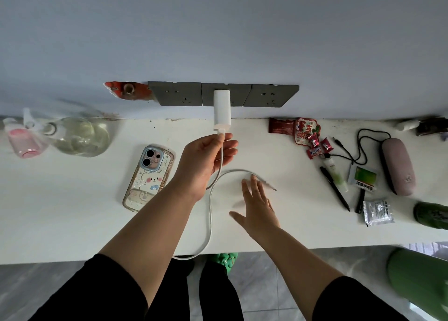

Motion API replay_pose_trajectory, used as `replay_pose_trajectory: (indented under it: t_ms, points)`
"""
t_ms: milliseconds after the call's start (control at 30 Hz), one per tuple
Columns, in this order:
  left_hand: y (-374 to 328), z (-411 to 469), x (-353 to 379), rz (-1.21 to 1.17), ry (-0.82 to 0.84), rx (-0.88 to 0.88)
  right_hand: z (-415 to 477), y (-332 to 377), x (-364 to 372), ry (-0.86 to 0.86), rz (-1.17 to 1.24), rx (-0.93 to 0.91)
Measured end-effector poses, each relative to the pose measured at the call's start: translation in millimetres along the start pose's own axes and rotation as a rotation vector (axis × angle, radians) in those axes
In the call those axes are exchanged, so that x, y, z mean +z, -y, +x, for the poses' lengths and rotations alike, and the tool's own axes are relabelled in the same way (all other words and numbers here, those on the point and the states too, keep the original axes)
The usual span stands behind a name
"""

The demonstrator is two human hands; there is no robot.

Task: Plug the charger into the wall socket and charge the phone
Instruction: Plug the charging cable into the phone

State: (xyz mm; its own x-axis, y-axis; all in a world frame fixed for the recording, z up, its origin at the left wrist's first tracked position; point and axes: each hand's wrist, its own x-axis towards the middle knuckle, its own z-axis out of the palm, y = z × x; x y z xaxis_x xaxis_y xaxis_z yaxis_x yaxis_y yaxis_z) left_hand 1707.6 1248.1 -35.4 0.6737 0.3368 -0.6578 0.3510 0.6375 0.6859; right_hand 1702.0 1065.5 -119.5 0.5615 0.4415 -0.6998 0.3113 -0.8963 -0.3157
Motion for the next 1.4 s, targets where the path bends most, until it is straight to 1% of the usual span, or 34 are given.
replay_pose_trajectory:
  t_ms: [67,100,133,200,267,300,367,467,533,567,667,700,733,800,900,933,1067,1133,1200,1267,1333,1400]
  points:
    - [0,-1,-4,0.095,-0.011,-0.013,-4,3,1,-0.18,0.142,0.036]
    - [1,-1,-8,0.141,-0.012,-0.017,-5,5,1,-0.254,0.263,0.113]
    - [2,-2,-12,0.178,-0.012,-0.018,-5,10,0,-0.29,0.445,0.242]
    - [7,-4,-22,0.237,-0.026,-0.014,5,20,-8,-0.282,0.92,0.537]
    - [14,-7,-34,0.278,-0.07,-0.008,23,23,-18,-0.265,1.305,0.76]
    - [18,-8,-41,0.301,-0.097,-0.005,32,23,-23,-0.265,1.412,0.821]
    - [26,-8,-55,0.347,-0.142,0.011,46,24,-28,-0.289,1.5,0.891]
    - [35,-6,-76,0.405,-0.19,0.062,55,26,-29,-0.33,1.51,0.94]
    - [38,-5,-89,0.492,-0.227,0.098,55,27,-28,-0.364,1.48,0.966]
    - [40,-3,-96,0.58,-0.255,0.116,55,27,-27,-0.381,1.476,0.978]
    - [45,4,-117,1.009,-0.395,0.191,53,28,-25,-0.415,1.451,1.01]
    - [45,8,-123,1.124,-0.459,0.182,54,28,-24,-0.429,1.441,1.024]
    - [45,11,-127,1.195,-0.52,0.133,56,30,-25,-0.442,1.434,1.04]
    - [47,17,-133,1.249,-0.572,0.005,57,36,-27,-0.462,1.443,1.069]
    - [55,24,-137,1.297,-0.533,-0.086,62,43,-26,-0.517,1.452,1.066]
    - [58,26,-137,1.316,-0.528,-0.094,62,45,-24,-0.524,1.429,1.057]
    - [65,33,-138,1.396,-0.54,-0.134,60,49,-7,-0.484,1.119,0.939]
    - [65,37,-138,1.421,-0.561,-0.164,57,48,-2,-0.497,1.098,0.952]
    - [65,42,-137,1.444,-0.577,-0.173,56,49,-3,-0.512,1.15,1.009]
    - [64,44,-139,1.469,-0.574,-0.174,60,51,-5,-0.518,1.156,1.024]
    - [63,43,-143,1.49,-0.56,-0.15,63,54,-6,-0.526,1.083,1.007]
    - [62,38,-147,1.496,-0.535,-0.113,65,57,-4,-0.557,0.946,0.975]
